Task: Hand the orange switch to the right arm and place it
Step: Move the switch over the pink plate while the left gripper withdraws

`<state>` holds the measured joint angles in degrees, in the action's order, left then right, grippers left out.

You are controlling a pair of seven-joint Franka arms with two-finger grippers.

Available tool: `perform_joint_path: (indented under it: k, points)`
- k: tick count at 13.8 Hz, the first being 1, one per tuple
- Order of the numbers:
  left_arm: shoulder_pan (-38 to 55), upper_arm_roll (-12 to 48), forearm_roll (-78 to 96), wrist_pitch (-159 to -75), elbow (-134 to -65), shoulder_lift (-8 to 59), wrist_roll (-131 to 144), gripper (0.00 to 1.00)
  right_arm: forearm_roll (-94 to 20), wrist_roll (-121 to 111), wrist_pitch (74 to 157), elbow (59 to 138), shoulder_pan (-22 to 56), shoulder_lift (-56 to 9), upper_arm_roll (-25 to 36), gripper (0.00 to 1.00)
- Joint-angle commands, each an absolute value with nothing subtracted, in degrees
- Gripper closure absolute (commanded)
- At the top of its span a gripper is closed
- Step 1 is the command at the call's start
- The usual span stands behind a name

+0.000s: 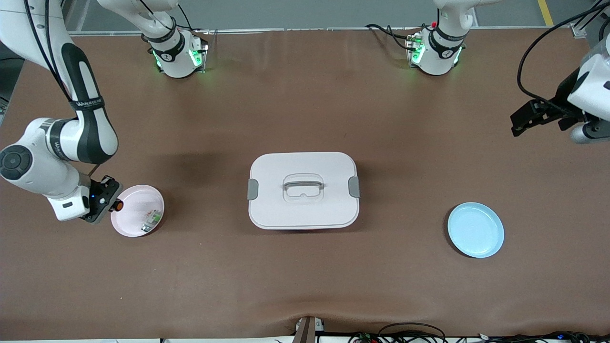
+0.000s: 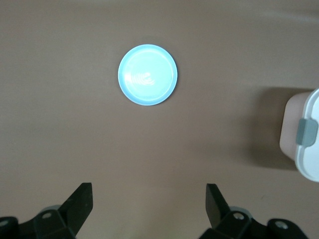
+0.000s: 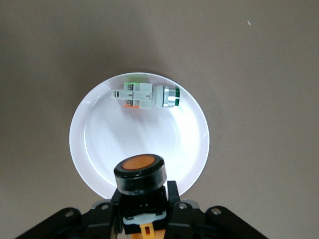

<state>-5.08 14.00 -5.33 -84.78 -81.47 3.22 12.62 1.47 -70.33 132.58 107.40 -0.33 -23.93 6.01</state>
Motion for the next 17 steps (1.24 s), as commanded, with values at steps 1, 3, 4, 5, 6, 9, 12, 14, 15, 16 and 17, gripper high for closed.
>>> perform_joint_path:
  k: [1, 3, 4, 5, 6, 9, 12, 14, 15, 16, 17]
  points:
    - [-2.37, 10.28, -4.31, -85.17, -86.22, -0.88, 9.85, 0.00, 1.32, -71.54, 133.94, 106.44, -1.14, -26.18, 5.19, 1.00]
    - [-1.76, 10.02, -4.31, -85.17, -87.00, -1.66, 9.76, 0.00, 1.32, -72.94, 135.78, 106.35, -1.32, -27.85, 5.19, 1.00]
    - [-0.45, 8.45, -4.31, -85.43, -87.62, -1.93, 9.76, 0.00, 1.23, -74.25, 137.01, 106.35, -1.41, -28.82, 5.19, 1.00]
    - [0.87, 6.87, -4.22, -85.69, -88.58, -2.98, 9.76, 0.00, 1.32, -75.22, 137.54, 106.00, -1.41, -29.61, 5.19, 1.00]
    - [1.05, 6.33, -4.13, -86.48, -89.99, -3.95, 9.76, 0.00, 1.23, -75.67, 137.98, 106.00, -1.49, -30.40, 5.19, 1.00]
    - [0.70, 6.33, -4.04, -88.85, -93.16, -6.32, 9.84, 0.00, 1.23, -76.72, 138.34, 105.21, -1.49, -32.60, 5.10, 1.00]
    - [0.70, 6.50, -3.52, -88.86, -92.20, -5.45, 10.28, 0.00, 0.88, -80.06, 138.25, 105.21, -1.76, -33.84, 4.66, 1.00]
    - [0.44, 6.42, -3.52, -88.94, -91.67, -4.93, 10.28, 0.00, -1.22, -83.30, 138.16, 105.21, -2.02, -33.93, 4.48, 1.00]
    - [0.35, 6.42, -3.43, -88.86, -91.15, -4.49, 10.28, 0.00, -2.88, -85.23, 137.90, 105.29, -2.02, -34.19, 4.48, 1.00]
    - [0.26, 6.42, -2.99, -88.86, -91.14, -4.48, 10.28, 0.00, -4.03, -86.56, 137.73, 105.29, -2.11, -34.45, 4.48, 1.00]
    - [0.26, 6.33, -2.12, -88.86, -91.14, -4.57, 10.37, 0.00, -4.65, -87.18, 137.81, 105.38, -2.11, -34.54, 4.48, 1.00]
